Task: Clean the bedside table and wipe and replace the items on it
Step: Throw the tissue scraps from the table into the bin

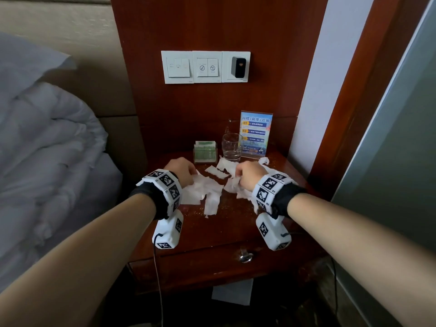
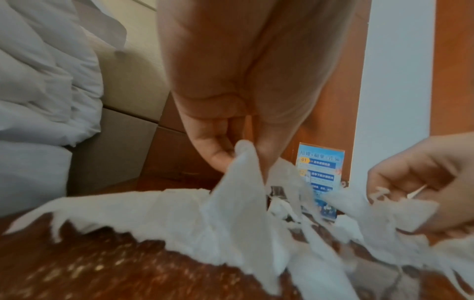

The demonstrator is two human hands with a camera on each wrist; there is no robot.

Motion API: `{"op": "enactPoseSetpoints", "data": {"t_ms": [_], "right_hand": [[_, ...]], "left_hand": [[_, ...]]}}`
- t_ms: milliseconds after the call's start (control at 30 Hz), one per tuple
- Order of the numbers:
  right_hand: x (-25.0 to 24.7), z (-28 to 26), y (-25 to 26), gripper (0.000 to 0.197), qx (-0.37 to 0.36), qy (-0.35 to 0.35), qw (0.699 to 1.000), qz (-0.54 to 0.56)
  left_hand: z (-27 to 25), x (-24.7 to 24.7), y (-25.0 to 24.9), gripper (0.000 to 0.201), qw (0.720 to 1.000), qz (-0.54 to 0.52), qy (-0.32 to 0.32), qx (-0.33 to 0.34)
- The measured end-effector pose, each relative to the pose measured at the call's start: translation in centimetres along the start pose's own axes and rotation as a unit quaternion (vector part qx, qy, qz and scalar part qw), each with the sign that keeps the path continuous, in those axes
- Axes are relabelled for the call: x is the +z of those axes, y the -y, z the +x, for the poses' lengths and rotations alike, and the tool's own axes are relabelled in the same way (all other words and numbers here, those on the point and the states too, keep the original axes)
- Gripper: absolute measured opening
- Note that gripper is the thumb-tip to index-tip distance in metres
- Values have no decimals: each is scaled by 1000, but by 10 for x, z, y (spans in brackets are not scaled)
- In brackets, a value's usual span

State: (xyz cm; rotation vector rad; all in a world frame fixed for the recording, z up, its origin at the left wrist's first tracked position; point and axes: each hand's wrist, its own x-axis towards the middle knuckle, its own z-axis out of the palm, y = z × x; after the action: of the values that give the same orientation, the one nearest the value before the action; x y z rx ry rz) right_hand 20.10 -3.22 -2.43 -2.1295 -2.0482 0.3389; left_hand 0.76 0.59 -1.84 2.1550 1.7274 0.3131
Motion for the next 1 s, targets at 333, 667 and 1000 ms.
{"op": "enactPoseSetpoints", "data": {"t_ms": [333, 667, 1000], "right_hand": [[-48, -25, -50, 20, 77, -111, 987, 92], [-82, -126, -151, 19, 177, -122, 968, 128], [-10, -258, -235, 9, 305, 1, 945, 119]], "left_hand": [[-2, -25, -73, 21, 989, -87, -77, 92], [-23, 31, -216, 19, 966, -95, 58, 234], [-94, 179, -297, 22, 909, -28, 240, 341]]}}
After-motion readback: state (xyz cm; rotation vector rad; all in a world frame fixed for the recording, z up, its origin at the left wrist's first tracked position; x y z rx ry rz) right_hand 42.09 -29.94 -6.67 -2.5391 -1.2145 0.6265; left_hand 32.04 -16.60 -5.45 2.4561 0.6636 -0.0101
